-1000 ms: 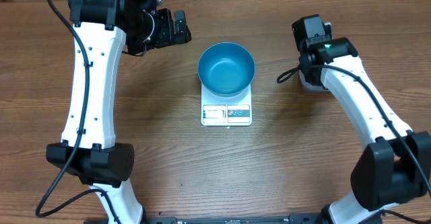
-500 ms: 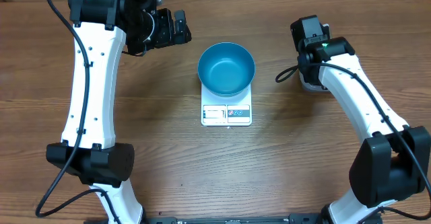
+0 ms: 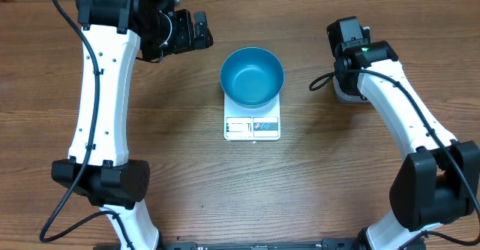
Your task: Scoop item into bowl and weigh 150g on scale
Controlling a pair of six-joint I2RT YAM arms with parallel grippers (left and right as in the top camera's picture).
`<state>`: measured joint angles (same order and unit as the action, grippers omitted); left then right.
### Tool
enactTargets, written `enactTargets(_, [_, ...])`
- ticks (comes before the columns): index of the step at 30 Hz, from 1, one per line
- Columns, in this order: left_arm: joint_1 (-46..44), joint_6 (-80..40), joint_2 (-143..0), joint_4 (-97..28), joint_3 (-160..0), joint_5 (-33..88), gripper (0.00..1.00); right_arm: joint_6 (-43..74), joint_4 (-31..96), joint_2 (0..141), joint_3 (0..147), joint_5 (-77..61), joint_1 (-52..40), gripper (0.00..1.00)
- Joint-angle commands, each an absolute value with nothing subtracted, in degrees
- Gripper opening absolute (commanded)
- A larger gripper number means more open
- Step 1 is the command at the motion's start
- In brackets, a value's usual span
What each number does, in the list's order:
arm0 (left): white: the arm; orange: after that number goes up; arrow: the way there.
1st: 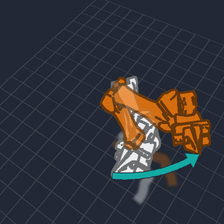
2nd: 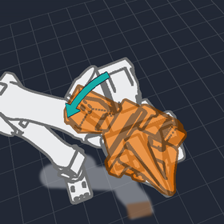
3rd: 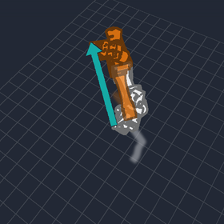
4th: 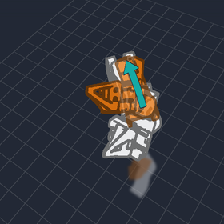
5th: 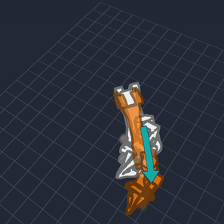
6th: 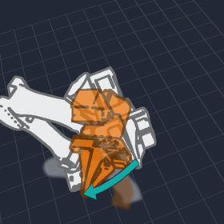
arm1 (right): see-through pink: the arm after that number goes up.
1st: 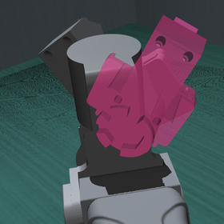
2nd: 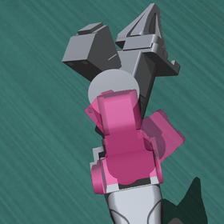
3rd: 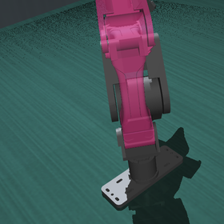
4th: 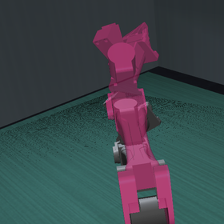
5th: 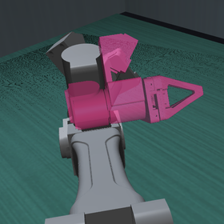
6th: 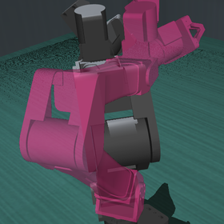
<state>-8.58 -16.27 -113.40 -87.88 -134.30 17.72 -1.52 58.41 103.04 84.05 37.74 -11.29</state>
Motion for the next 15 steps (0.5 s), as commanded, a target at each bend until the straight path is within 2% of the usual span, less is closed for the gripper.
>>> enactTargets(1, [-8.6, -15.2, -112.2, -87.8, -135.2, 17.4, 0.99, -1.6, 58.5, 102.8, 85.8, 38.5, -11.1, 0.04])
enactTargets(15, [-8.6, -15.2, -112.2, -87.8, -135.2, 17.4, 0.99, -1.6, 58.2, 102.8, 85.4, 37.2, -11.0, 0.04])
